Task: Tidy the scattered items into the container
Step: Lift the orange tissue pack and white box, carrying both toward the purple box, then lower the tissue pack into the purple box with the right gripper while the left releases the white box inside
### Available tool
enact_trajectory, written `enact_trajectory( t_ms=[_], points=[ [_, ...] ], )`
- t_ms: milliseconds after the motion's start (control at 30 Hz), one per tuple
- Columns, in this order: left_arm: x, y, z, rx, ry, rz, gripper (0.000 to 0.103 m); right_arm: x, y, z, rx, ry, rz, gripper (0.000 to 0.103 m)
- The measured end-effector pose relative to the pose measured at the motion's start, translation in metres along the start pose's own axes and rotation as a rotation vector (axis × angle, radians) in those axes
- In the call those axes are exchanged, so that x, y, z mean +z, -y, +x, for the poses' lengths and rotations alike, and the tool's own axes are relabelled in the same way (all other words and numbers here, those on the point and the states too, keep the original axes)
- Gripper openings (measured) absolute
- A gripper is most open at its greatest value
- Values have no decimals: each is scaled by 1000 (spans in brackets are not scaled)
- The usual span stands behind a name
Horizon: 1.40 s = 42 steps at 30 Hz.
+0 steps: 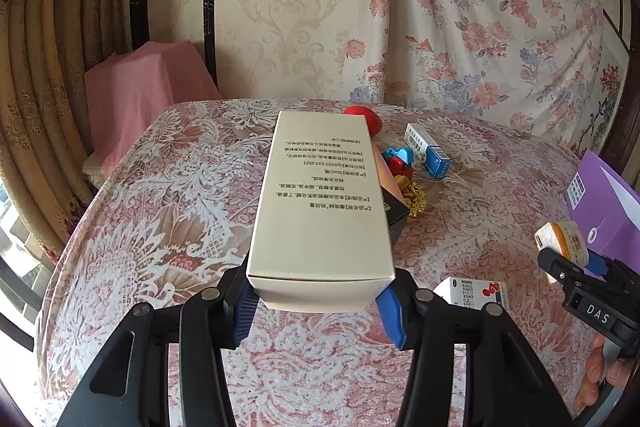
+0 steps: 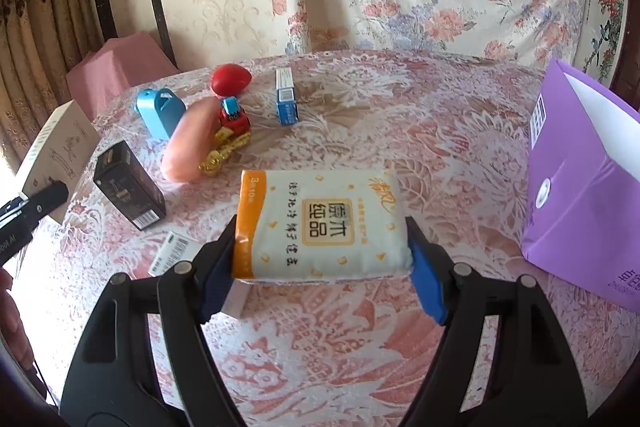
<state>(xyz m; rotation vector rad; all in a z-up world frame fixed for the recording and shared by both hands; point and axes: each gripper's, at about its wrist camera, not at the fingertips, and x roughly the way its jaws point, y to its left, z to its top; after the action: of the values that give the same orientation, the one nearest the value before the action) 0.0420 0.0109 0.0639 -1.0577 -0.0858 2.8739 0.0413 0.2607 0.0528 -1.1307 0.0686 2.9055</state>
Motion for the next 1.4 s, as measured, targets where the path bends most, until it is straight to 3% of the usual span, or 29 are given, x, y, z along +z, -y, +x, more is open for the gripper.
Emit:
enact_trajectory(
  t_ms=[1033, 1400],
  points=[
    [14, 30, -3, -27, 20, 51, 51, 20, 7, -16, -25, 53, 30, 77],
    [28, 54, -5, -124, 44, 108, 51, 27, 25, -39, -107, 85, 75, 77]
  ],
)
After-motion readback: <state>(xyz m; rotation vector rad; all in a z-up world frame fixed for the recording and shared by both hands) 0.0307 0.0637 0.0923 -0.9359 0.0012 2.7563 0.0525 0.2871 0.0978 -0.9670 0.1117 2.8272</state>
